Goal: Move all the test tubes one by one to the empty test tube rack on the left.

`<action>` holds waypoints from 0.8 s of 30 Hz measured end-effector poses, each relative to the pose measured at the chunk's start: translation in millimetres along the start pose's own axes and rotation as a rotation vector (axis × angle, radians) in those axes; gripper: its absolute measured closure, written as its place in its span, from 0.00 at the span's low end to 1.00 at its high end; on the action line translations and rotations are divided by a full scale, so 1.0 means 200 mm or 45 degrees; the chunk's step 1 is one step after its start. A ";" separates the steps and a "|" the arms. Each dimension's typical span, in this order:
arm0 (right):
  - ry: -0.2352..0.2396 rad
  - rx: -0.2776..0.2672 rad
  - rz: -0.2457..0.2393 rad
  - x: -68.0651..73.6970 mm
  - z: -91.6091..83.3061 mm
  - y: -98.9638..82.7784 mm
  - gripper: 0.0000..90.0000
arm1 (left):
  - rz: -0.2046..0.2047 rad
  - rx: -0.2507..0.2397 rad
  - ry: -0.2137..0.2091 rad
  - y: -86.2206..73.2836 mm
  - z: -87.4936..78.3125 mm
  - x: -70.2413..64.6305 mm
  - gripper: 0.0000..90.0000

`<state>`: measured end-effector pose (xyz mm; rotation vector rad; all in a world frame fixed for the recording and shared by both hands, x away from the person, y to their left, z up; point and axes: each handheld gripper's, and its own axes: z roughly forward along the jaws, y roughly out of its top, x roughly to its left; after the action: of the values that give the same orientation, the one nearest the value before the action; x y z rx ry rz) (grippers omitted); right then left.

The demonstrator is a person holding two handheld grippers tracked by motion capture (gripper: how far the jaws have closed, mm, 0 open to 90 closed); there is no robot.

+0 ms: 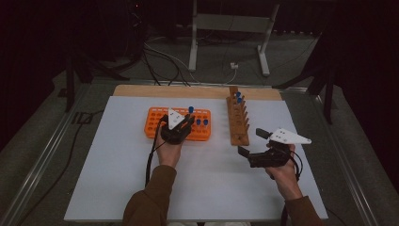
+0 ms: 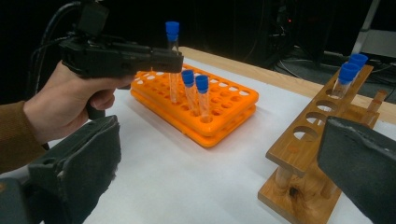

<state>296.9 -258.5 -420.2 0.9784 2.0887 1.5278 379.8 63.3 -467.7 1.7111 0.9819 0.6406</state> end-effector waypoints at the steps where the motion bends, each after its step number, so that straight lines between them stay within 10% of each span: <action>1: 0.001 -0.002 0.001 0.00 0.00 0.00 0.00 | -0.005 0.001 0.003 0.00 0.01 0.00 0.87; 9: 0.001 -0.003 0.008 -0.01 0.00 0.00 0.00 | -0.033 0.009 -0.003 -0.03 0.06 -0.01 0.87; 24: 0.010 -0.002 0.012 -0.01 0.00 -0.01 0.00 | 0.081 0.179 0.013 -0.11 0.09 -0.04 0.87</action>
<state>297.0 -260.3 -422.1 0.9851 2.0907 1.5399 382.7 51.1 -494.8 1.8703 1.0032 0.6348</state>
